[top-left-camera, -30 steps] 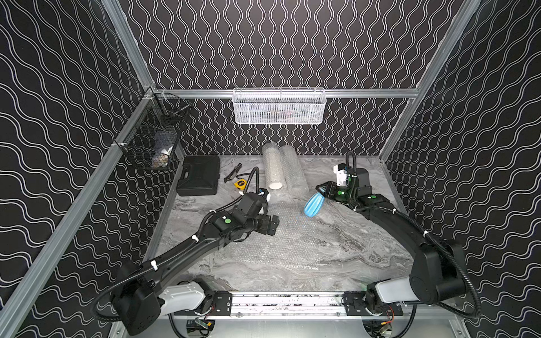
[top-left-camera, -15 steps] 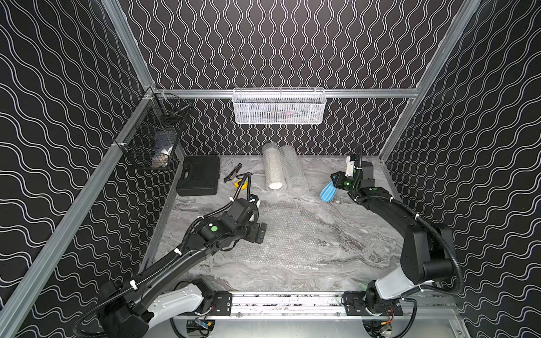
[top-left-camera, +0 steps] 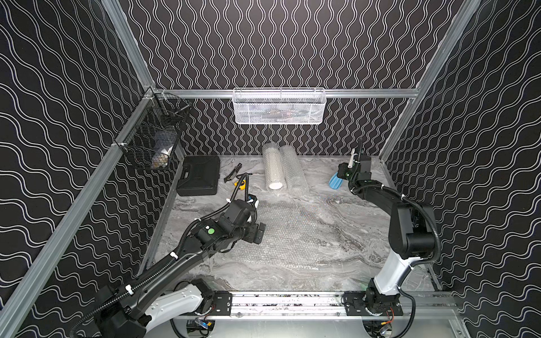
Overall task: Unwrap the vase from the bubble wrap
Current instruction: Place the vase at the center of the board.
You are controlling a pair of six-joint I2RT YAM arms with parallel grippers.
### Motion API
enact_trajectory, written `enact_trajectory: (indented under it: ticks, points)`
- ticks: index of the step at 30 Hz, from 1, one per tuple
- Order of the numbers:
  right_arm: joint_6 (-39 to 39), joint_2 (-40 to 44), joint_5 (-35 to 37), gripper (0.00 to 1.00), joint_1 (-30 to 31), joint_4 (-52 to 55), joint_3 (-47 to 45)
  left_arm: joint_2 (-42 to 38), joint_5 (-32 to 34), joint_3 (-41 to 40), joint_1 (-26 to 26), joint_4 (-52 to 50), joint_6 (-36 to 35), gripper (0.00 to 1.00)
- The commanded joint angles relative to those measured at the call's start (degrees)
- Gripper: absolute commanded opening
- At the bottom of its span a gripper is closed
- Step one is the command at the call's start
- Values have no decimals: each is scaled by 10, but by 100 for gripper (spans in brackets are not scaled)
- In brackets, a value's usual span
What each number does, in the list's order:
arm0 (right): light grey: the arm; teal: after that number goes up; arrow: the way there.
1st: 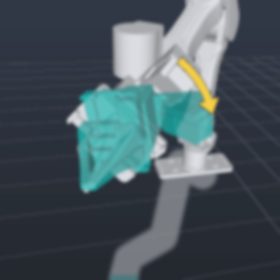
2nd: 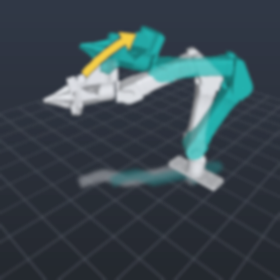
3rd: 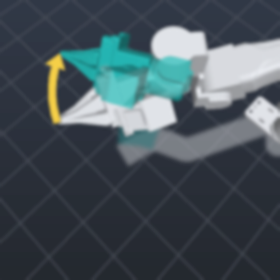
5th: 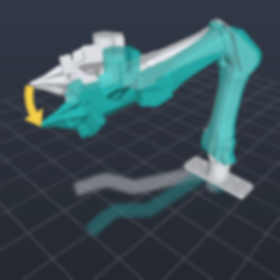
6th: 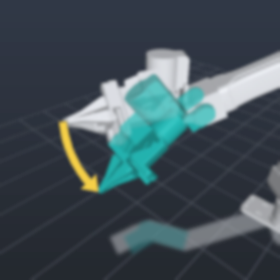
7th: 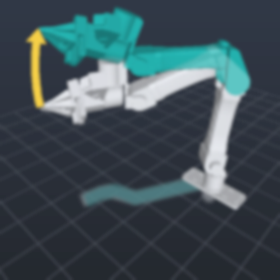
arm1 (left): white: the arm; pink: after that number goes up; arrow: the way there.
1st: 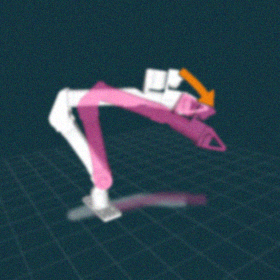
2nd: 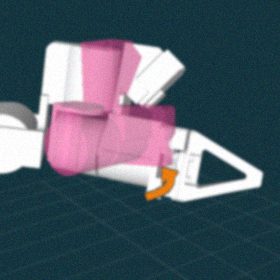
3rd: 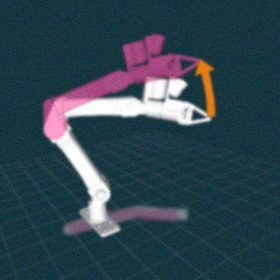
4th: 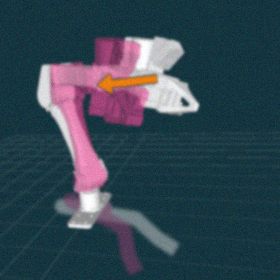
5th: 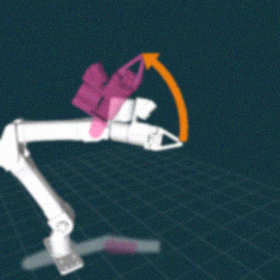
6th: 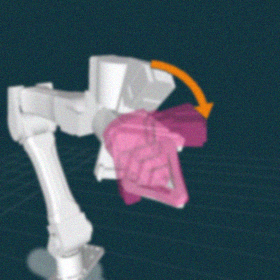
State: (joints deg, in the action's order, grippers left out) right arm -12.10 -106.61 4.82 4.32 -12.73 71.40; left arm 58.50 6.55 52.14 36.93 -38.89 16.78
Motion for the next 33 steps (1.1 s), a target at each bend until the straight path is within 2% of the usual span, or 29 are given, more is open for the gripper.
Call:
enact_trajectory:
  ticks: [1, 18, 33]
  points:
    - [28, -27, 27, 17, -6, -55, 31, -4, 7, -1, -1, 8, -9, 95]
    - [95, -152, 94, 18, -17, -45, 163, 4, 14, 1, -3, 7, -12, 95]
    - [88, -165, 88, 23, -19, -43, 158, 9, 7, 2, -8, 8, -14, 95]
